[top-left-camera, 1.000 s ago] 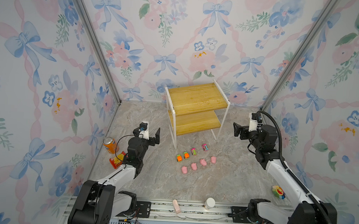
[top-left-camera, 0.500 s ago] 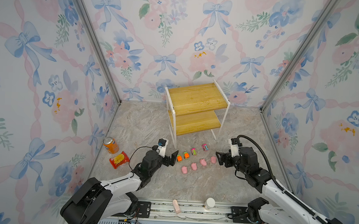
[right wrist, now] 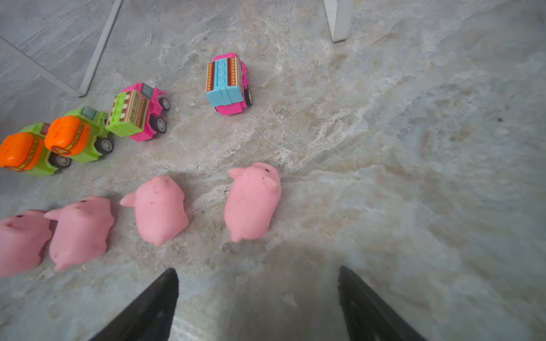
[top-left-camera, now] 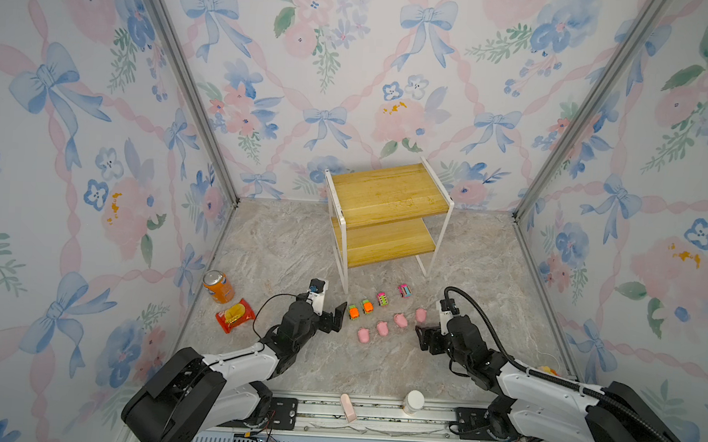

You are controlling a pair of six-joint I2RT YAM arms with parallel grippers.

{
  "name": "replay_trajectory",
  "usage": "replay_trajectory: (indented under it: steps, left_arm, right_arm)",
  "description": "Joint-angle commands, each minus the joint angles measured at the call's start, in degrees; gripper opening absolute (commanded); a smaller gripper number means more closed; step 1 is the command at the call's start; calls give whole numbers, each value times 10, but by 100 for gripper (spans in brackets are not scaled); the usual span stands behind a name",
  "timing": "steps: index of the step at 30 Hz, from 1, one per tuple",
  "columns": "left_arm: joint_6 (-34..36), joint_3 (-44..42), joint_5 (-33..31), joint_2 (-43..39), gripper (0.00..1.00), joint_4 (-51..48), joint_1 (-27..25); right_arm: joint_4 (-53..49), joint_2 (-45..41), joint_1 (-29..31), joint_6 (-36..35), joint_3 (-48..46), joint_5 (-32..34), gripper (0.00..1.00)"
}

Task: Place and organize the plastic toys onto the shelf
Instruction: 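Lower the right gripper onto the nearest pink pig and close it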

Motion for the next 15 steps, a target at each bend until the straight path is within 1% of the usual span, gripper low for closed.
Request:
replay_trajectory:
  steps: [1, 7, 9, 15]
  left_arm:
    - [-11, -7, -11, 9, 98, 13, -2]
    - [-5, -11, -12, 16, 98, 21, -2]
    - [-5, -11, -12, 19, 98, 23, -3]
    - [-6, -10, -5, 28, 98, 27, -3]
  right_arm:
    - [47, 33, 9, 3, 20, 43, 87]
    - [81, 93, 5, -12, 38, 61, 85]
    - [96, 113, -2, -18, 43, 52, 81]
    - [123, 168, -21, -38, 58, 28, 77]
